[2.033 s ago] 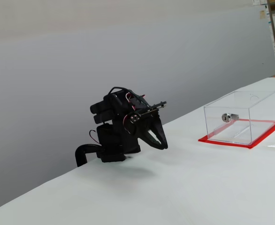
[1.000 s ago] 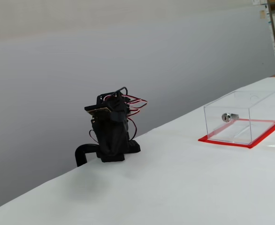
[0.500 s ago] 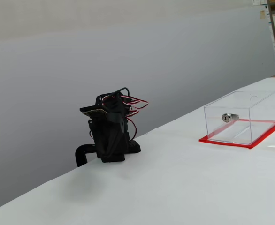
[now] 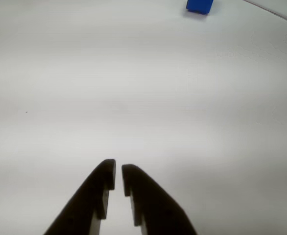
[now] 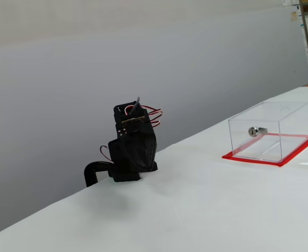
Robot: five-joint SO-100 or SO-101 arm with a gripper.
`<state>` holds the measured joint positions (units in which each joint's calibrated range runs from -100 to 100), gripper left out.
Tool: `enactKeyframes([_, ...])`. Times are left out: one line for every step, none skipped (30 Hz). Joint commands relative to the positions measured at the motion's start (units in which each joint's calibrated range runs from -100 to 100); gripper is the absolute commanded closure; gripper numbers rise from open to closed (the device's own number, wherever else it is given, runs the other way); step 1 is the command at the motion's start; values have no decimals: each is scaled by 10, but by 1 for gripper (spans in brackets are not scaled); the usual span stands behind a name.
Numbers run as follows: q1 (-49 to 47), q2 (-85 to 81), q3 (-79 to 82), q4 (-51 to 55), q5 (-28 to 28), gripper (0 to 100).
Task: Pick the blue lego brick and place it into the transparent box
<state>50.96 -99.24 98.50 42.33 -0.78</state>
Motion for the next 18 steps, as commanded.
enactKeyframes([11,3,10,-14,-1,99])
enactKeyframes([11,4,10,-24,-1,99])
enactKeyframes([10,7,10,-36,-1,99])
enactKeyframes([9,13,10,-52,-1,99])
enactKeyframes([9,23,8,-70,-2,99])
enactKeyframes([9,37,2,-93,-2,99])
enactKeyframes([9,58,-7,-110,-2,99])
enactKeyframes([9,82,-20,-126,-2,99])
enactKeyframes([9,110,-37,-138,-2,99])
enactKeyframes([9,144,-58,-147,-2,99])
enactKeyframes([10,171,-73,-152,-2,99])
enactKeyframes([10,199,-87,-157,-2,99])
enactKeyframes([10,227,-98,-167,-2,99])
enactKeyframes([10,253,-106,-180,-2,99])
enactKeyframes([10,279,-112,-196,-2,99])
enactKeyframes([10,301,-114,-214,-2,99])
enactKeyframes([10,323,-120,-234,-2,99])
enactKeyframes([11,345,-127,-253,-2,99])
